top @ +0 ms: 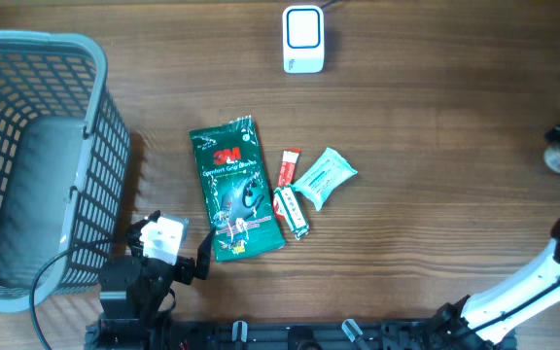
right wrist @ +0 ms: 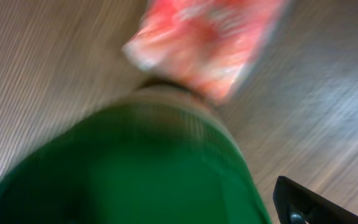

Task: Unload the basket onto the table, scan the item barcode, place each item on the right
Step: 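Carry the jar with the right gripper to the right table edge, then reach the right gripper to the mint-green wipes pack and grasp it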

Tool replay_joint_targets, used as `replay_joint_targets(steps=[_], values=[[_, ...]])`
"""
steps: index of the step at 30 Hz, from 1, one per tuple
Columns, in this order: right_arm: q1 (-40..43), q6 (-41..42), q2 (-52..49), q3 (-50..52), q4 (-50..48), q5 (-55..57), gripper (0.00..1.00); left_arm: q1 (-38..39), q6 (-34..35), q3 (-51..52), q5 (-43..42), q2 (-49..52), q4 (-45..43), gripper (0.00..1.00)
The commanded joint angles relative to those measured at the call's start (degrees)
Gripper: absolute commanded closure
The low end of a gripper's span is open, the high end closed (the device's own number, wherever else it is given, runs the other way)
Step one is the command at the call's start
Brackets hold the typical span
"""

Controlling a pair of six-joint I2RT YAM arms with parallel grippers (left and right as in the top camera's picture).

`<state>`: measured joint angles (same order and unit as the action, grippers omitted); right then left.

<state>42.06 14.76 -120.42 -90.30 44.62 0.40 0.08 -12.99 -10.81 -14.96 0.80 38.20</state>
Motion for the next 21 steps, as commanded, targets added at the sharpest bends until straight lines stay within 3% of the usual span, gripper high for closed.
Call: replay_joint_targets(steps=[1, 6, 12, 15, 17, 21], values=[[2.2, 2.2, 0.6, -7.7, 4.5, -8.6, 0.00, -0.2, 0.3, 0.3, -1.1, -0.4, -0.2, 0.00], [1.6, 5.2, 5.3, -20.8, 20.2, -19.3, 0.00, -0.2, 0.3, 0.3, -1.1, -0.4, -0.2, 0.00], [-6.9, 4.5, 16.9, -22.6, 34.2, -37.0, 0.00, -0.2, 0.4, 0.3, -1.1, -0.4, -0.1, 0.00], [-15.5, 1.9, 19.0, -22.6, 39.0, -36.6, 0.00, -0.2, 0.3, 0.3, -1.1, -0.4, -0.2, 0.00], [-26.5, 0.5, 18.9, -22.3, 43.2, -30.9, 0.00, -0.2, 0.3, 0.3, -1.1, -0.4, -0.1, 0.00], [-41.1, 4.0, 18.8, -17.3, 43.0, -21.5, 0.00, -0.2, 0.3, 0.3, -1.1, -0.4, -0.1, 0.00]])
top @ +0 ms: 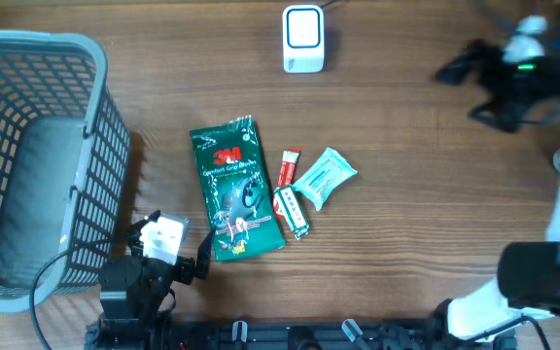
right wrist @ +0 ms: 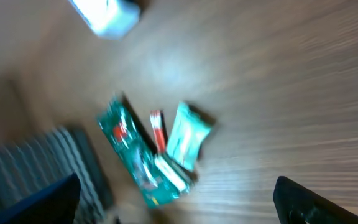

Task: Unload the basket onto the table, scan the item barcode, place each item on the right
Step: 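Reach the right gripper to the mint-green wipes pack and grasp it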

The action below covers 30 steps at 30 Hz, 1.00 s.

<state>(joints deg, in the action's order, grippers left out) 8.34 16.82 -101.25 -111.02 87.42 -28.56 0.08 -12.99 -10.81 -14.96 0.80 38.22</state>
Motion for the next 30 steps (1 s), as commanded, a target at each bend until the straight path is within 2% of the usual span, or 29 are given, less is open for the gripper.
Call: replay_joint_targets(steps=[1, 5, 9, 13, 15, 16, 20, 26, 30], values=[[-12.3, 6.9, -0.4, 6.9, -0.3, 9.8, 0.00, -0.2, 0.3, 0.3, -1.1, -0.4, -0.2, 0.00], [-23.0, 15.0, -0.4, 17.9, -5.9, 18.1, 0.00, -0.2, 0.4, 0.3, -1.1, -0.4, -0.2, 0.00], [-26.9, 20.9, -0.4, 25.7, -10.2, 21.5, 0.00, -0.2, 0.3, 0.3, -1.1, -0.4, -0.2, 0.00], [-27.5, 21.3, -0.4, 39.7, -25.1, 18.1, 0.00, -0.2, 0.3, 0.3, -1.1, -0.4, -0.2, 0.00], [-27.5, 21.3, -0.4, 45.5, -34.3, 13.2, 0.12, -0.2, 0.3, 0.3, -1.1, -0.4, -0.2, 0.00], [-27.5, 21.3, -0.4, 47.4, -37.7, 12.7, 0.12, -0.2, 0.3, 0.3, -1.1, -0.4, -0.2, 0.00], [-28.0, 23.7, -0.4, 51.8, -45.5, 11.7, 0.13, -0.2, 0.3, 0.3, -1.1, -0.4, -0.2, 0.00], [-30.1, 28.4, -0.4, 52.3, -49.9, 11.7, 0.16, -0.2, 0.3, 0.3, -1.1, -0.4, -0.2, 0.00], [-32.4, 33.7, -0.5, 52.4, -54.5, 15.1, 0.24, -0.2, 0.3, 0.3, -1.1, -0.4, -0.2, 0.00]])
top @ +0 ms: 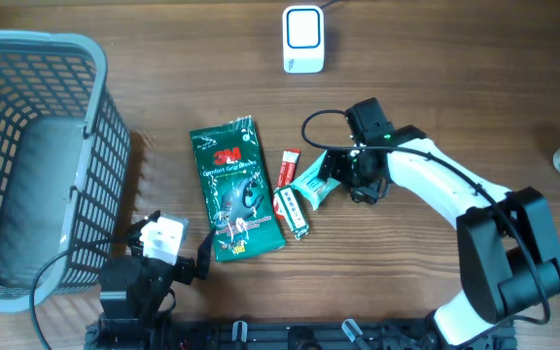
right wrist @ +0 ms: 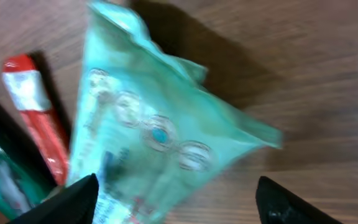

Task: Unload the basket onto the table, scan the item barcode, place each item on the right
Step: 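Reach the right gripper to the mint-green wipes pack and grasp it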

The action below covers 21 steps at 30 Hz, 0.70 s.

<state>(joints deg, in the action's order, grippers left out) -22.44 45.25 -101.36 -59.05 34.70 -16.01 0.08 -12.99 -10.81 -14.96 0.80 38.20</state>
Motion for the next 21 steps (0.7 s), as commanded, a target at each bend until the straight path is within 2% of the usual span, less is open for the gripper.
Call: replay_joint_targets(steps=[1, 3, 5, 7, 8, 10, 14, 17, 18, 21], values=[[-2.1, 7.6, -0.4, 0.7, -1.9, 4.8, 0.32, -0.2, 0.3, 0.3, -1.1, -0.4, -0.1, 0.00], [-3.1, 11.2, -0.4, 2.0, -2.4, 6.8, 0.48, -0.2, 0.3, 0.3, -1.1, -0.4, -0.1, 0.00], [-3.4, 14.2, -0.4, 4.2, -4.0, 8.0, 0.57, -0.2, 0.3, 0.3, -1.1, -0.4, -0.2, 0.00], [-3.4, 17.8, -0.4, 7.1, -5.5, 11.8, 0.74, -0.2, 0.3, 0.3, -1.1, -0.4, -0.2, 0.00], [-3.4, 18.8, -0.4, 7.9, -5.5, 12.7, 0.94, -0.2, 0.3, 0.3, -1.1, -0.4, -0.2, 0.00], [-3.4, 19.2, -0.4, 8.0, -5.5, 12.7, 0.96, -0.2, 0.3, 0.3, -1.1, -0.4, -0.1, 0.00], [-2.6, 15.1, 2.5, 5.0, -1.1, 7.7, 0.96, -0.2, 0.3, 0.3, -1.1, -0.4, -0.2, 0.00], [0.1, 14.1, 7.6, -0.7, 11.3, -0.2, 0.96, -0.2, 0.3, 0.3, -1.1, -0.4, -0.1, 0.00], [1.2, 14.1, 9.4, -2.2, 14.8, -5.8, 0.96, -0.2, 0.3, 0.3, -1.1, -0.4, -0.1, 0.00], [2.9, 15.0, 12.0, -2.5, 19.8, -20.2, 0.96, -0.2, 0.3, 0.3, -1.1, -0.4, -0.1, 0.00]])
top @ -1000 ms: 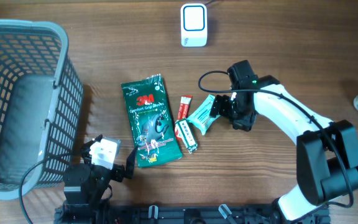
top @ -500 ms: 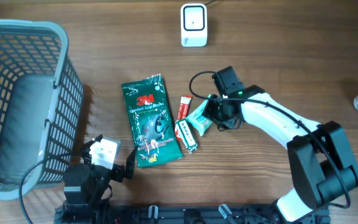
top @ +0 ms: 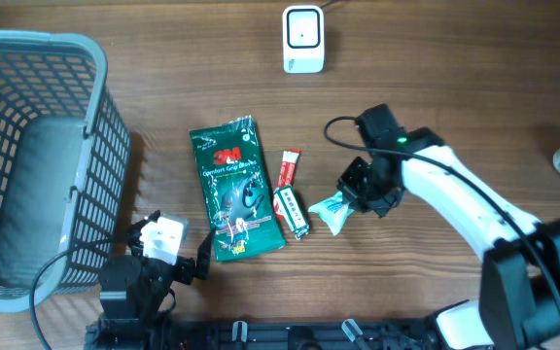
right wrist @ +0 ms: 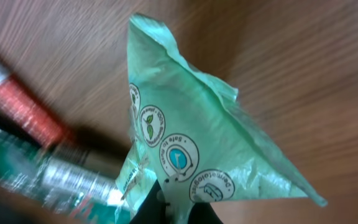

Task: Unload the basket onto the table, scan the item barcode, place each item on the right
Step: 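Reach the right gripper to the mint-green wipes pack and grasp it, then lift the wipes pack with the right gripper and hold it at the scanner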

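Observation:
A mint-green wipes packet point(top: 332, 208) point(right wrist: 191, 149) hangs tilted in my right gripper point(top: 351, 198) point(right wrist: 174, 210), which is shut on its lower edge; printed round icons face the wrist camera. The white barcode scanner point(top: 302, 39) stands at the back of the table, well apart from the packet. My left gripper point(top: 163, 248) rests at the front left, beside the basket; the overhead view does not show how its jaws stand.
A green 3M pack point(top: 234, 190), a red stick point(top: 288, 166) and a small green-and-white packet point(top: 292, 213) lie just left of the held packet. A grey mesh basket point(top: 90, 58) fills the left side. A green bottle lies at the right edge.
My right gripper was open around the mint packet lying flat by the red stick. Now it is shut on it, and the packet is tilted up and a little nearer the front.
My right arm was at the far right edge by the green bottle. Then it was at the back right, looking down on the items. Then it stood open over the mint packet, and now it holds that packet. The left arm has not moved.

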Tool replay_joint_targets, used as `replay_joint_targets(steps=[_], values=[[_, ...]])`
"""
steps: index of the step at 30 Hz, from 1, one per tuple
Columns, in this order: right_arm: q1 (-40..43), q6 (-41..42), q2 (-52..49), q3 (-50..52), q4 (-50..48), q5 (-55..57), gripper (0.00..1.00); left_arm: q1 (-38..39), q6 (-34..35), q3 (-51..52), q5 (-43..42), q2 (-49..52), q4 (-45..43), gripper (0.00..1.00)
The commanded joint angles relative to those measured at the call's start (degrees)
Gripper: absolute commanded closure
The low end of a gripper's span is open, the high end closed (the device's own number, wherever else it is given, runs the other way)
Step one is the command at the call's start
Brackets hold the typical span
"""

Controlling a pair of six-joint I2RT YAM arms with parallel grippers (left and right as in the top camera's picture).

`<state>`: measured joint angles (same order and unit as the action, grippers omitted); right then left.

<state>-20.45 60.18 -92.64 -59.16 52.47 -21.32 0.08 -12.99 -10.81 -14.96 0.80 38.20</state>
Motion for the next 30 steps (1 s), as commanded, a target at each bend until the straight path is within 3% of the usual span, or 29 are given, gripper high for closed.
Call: replay_joint_targets(steps=[1, 6, 11, 14, 24, 27, 30], values=[[1.3, 0.5, 3.4, -2.4, 4.5, -20.7, 0.96, -0.2, 0.3, 0.3, -1.1, -0.4, -0.1, 0.00], [1.3, 2.5, 3.4, -2.3, 14.1, -26.8, 0.96, -0.2, 0.3, 0.3, -1.1, -0.4, -0.1, 0.00], [1.4, 8.1, 3.4, -2.3, 14.3, -31.9, 0.96, -0.2, 0.3, 0.3, -1.1, -0.4, -0.2, 0.00], [1.4, 19.6, 3.4, -2.3, 15.3, -41.4, 0.96, -0.2, 0.3, 0.3, -1.1, -0.4, -0.1, 0.00], [1.6, 56.1, 3.0, -2.3, -4.4, -51.9, 0.96, -0.2, 0.3, 0.3, -1.1, -0.4, -0.2, 0.00], [4.0, 58.3, 2.3, -2.3, -9.6, -51.6, 0.96, -0.2, 0.3, 0.3, -1.1, -0.4, -0.1, 0.00], [8.9, 58.3, -0.5, -2.3, -6.9, -51.6, 0.95, -0.2, 0.3, 0.3, -1.1, -0.4, -0.1, 0.00]])
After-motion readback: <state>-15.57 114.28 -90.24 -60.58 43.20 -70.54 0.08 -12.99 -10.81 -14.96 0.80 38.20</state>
